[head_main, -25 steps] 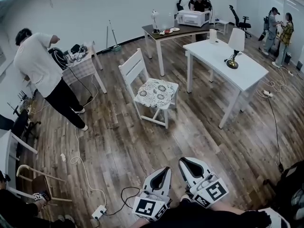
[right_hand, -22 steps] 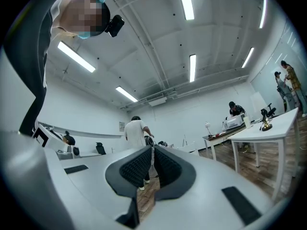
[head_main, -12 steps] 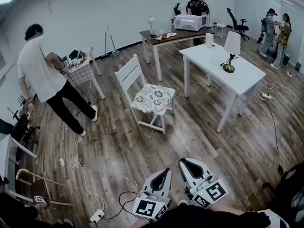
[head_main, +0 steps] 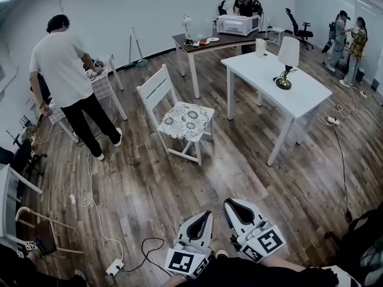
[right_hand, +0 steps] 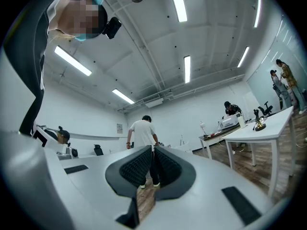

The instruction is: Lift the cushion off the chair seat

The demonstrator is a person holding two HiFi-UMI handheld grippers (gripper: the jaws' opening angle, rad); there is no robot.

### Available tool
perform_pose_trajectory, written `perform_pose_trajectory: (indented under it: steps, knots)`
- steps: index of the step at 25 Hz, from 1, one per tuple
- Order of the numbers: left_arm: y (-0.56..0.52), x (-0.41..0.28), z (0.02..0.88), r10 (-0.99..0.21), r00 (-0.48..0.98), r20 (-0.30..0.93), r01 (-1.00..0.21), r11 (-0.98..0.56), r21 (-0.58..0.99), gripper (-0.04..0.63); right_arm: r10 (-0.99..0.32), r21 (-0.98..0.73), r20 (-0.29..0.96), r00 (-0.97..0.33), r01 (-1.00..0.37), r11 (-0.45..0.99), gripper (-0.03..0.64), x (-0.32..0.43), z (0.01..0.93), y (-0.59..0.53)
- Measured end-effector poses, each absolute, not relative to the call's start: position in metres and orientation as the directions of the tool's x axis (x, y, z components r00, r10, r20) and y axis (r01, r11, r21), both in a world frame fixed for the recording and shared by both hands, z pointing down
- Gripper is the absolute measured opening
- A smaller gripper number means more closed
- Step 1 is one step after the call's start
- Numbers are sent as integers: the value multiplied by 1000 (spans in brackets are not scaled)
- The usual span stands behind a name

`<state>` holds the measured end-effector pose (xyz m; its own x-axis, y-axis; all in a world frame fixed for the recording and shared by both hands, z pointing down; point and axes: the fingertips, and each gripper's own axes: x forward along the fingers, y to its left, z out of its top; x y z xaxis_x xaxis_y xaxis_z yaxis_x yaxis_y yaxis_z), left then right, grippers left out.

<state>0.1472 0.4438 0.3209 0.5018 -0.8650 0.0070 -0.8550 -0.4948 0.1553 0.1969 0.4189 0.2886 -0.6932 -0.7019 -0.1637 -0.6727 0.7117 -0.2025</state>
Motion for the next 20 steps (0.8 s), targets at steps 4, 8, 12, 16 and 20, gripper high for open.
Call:
perform_pose_trajectory:
  steps: [4,8,12,16,20]
  knots:
    - [446,153,322,-868,496,12,-858,-489,156,2,-697,-208,-164,-698,-667,716,32,201,290,420]
    - [448,156,326,-863,505,27,-855,-495,156,2,-689,-219,-162,-706,-655,723,32,199,294,419]
    - [439,153,331,-863,503,35,-856,-493,158,2,-684,-215,-165,-710,-651,728,32,195,295,411]
    - [424,153,331,-858,513,36,-851,-501,159,2,-693,-210,-163,-703,-661,720,32,196,294,395]
    - [405,147,331,-853,521,18,-844,-512,161,2,-700,-211,-158,-696,-669,713,32,189,296,376]
